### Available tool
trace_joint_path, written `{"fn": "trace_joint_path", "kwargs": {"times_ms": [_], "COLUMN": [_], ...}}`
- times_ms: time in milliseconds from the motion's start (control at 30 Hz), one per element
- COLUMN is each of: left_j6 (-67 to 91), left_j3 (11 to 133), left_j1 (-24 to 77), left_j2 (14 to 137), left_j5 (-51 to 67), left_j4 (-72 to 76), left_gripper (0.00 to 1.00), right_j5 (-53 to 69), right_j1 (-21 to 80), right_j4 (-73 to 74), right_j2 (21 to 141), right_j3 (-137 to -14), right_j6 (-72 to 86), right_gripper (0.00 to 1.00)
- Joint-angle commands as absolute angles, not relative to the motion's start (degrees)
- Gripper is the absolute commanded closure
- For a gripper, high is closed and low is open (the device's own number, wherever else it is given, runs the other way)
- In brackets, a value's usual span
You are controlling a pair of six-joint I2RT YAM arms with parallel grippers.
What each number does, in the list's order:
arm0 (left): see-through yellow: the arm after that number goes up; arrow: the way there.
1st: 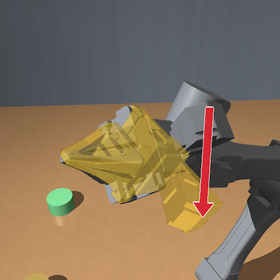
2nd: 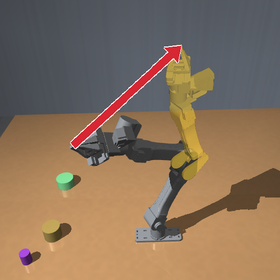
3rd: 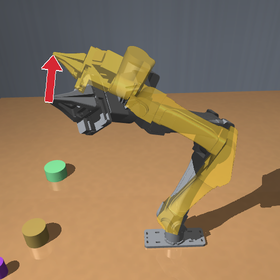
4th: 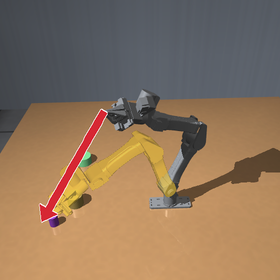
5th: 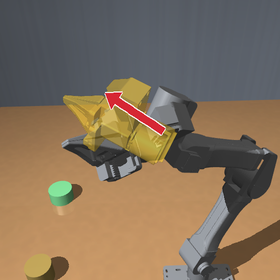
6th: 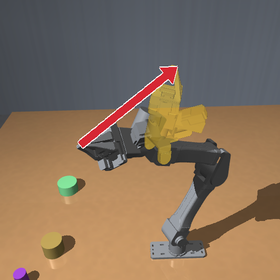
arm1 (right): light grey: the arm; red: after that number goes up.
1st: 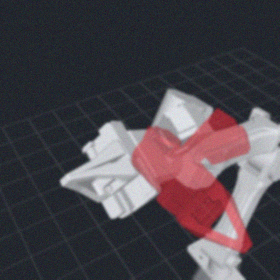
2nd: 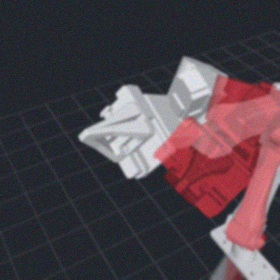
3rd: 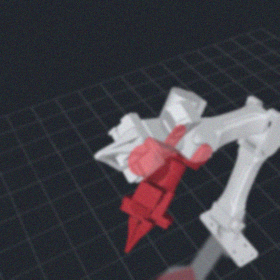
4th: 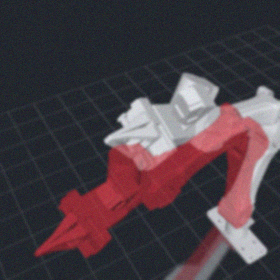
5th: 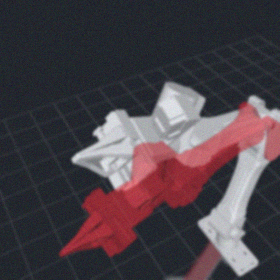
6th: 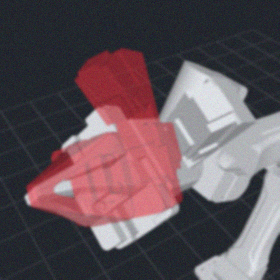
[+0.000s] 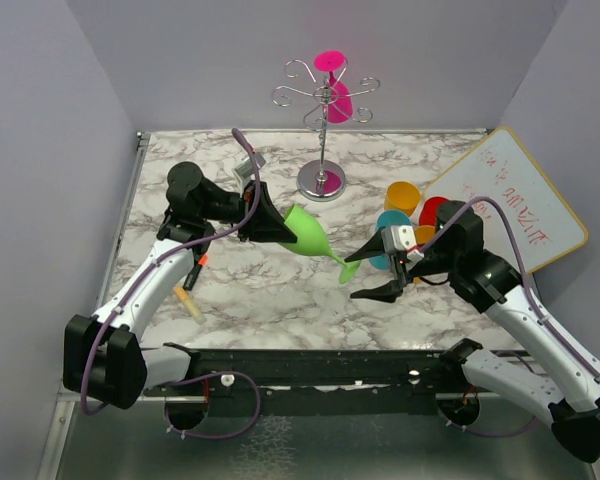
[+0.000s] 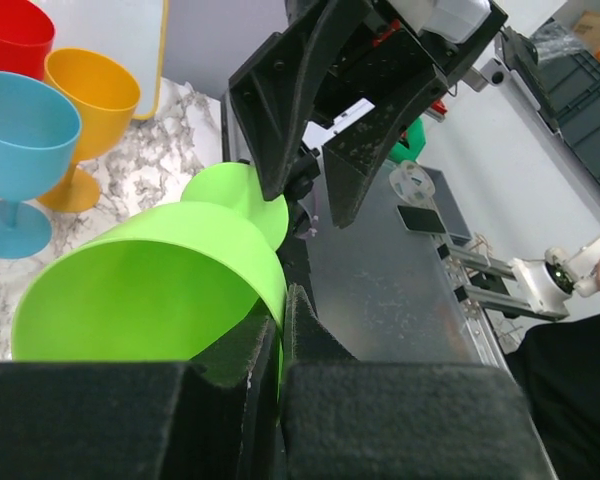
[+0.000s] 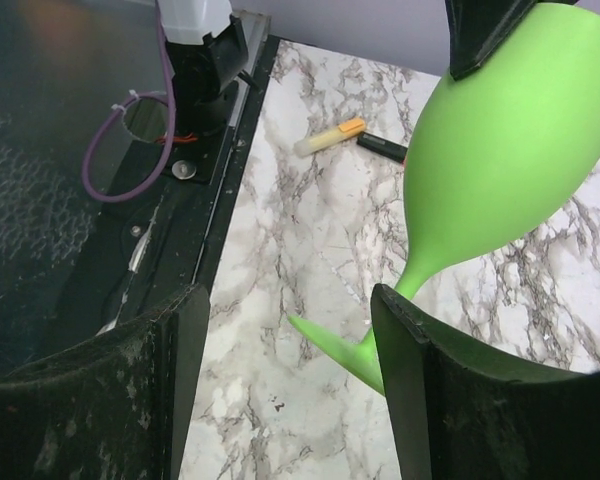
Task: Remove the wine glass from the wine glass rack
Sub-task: Place the wine glass at the center of the board.
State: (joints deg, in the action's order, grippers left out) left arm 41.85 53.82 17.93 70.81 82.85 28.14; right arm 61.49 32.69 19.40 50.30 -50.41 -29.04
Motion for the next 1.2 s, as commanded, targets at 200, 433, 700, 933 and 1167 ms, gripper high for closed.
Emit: {"fn": "trace_joint_path", "kwargs": {"times_ms": [200, 433, 700, 933, 1167], "left_j6": [-8.33, -14.06, -12.73, -7.32, -3.73], "left_j3": [67.23, 71.77, 72.68, 71.15, 67.12], "left_j1": [18.78, 18.54, 18.63, 18.63, 18.13], "left_j2": [70.96, 71.27, 72.42, 76.71, 78.78], "left_j5": [62.48, 53.40, 31.29, 12.85, 2.27], "left_j4": [-28.17, -38.47, -43.77, -43.43, -41.05], "left_gripper": [1.00, 1.00, 1.00, 1.00, 1.00], "right_j5": [49.81, 50.21, 41.29, 26.60, -1.55], "right_j1": [32.96, 32.96, 32.96, 32.96, 32.96], "right_j4": [20.09, 16.10, 9.24, 3.44, 7.45], "right_j2": [47.55, 46.47, 49.38, 52.70, 56.64], "right_j3": [-53.26, -53.78, -52.60, -52.57, -56.77], "right_j6": [-27.79, -26.62, -18.21, -9.29, 1.61], "right_gripper": [0.29, 0.28, 0.28, 0.27, 0.25]}}
